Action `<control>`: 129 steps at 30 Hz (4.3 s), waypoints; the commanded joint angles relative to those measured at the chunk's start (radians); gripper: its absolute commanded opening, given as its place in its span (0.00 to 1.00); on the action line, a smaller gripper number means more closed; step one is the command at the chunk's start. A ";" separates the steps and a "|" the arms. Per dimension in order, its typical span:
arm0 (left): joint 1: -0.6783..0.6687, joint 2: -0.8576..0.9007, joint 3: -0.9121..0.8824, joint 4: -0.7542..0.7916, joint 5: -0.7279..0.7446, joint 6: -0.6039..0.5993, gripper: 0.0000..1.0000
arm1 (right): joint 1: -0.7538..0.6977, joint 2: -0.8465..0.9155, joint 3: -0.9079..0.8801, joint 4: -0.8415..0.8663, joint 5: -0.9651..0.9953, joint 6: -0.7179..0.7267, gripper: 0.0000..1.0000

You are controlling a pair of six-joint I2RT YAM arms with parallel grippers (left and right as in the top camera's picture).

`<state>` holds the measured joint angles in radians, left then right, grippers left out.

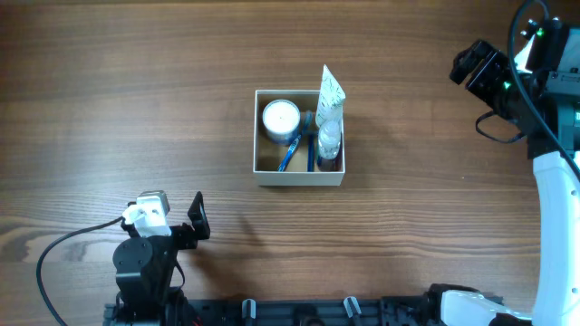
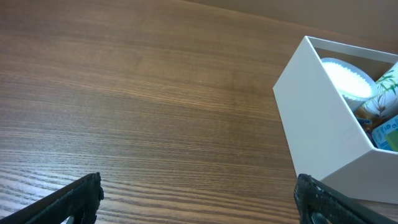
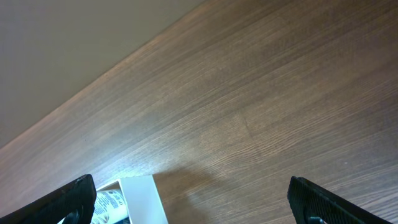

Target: Pack container

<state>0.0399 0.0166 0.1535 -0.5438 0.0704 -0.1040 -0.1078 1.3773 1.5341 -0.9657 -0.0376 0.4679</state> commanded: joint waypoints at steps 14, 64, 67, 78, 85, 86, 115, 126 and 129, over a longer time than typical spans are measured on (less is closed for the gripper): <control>-0.005 -0.010 -0.006 0.006 0.011 -0.009 1.00 | -0.002 0.008 0.002 -0.006 -0.007 -0.001 1.00; -0.005 -0.010 -0.006 0.006 0.011 -0.009 1.00 | -0.002 -1.373 -1.256 0.246 -0.147 -0.491 1.00; -0.005 -0.010 -0.006 0.006 0.011 -0.009 1.00 | -0.002 -1.373 -1.256 0.246 -0.147 -0.491 0.99; -0.005 -0.010 -0.006 0.006 0.011 -0.009 1.00 | -0.002 -1.373 -1.256 0.246 -0.147 -0.491 1.00; -0.005 -0.010 -0.006 0.006 0.011 -0.009 1.00 | -0.002 -1.373 -1.256 0.246 -0.147 -0.491 1.00; -0.005 -0.010 -0.006 0.006 0.011 -0.009 1.00 | -0.002 -1.373 -1.256 0.246 -0.147 -0.491 1.00; -0.005 -0.010 -0.006 0.006 0.011 -0.009 1.00 | -0.002 -1.373 -1.256 0.246 -0.147 -0.491 1.00; -0.005 -0.010 -0.006 0.006 0.011 -0.009 1.00 | -0.002 -1.373 -1.256 0.246 -0.147 -0.491 1.00; -0.005 -0.010 -0.006 0.006 0.011 -0.009 1.00 | -0.002 -1.373 -1.256 0.246 -0.147 -0.491 1.00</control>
<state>0.0399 0.0147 0.1520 -0.5415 0.0738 -0.1040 -0.1078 0.0154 0.2829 -0.7235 -0.1646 -0.0280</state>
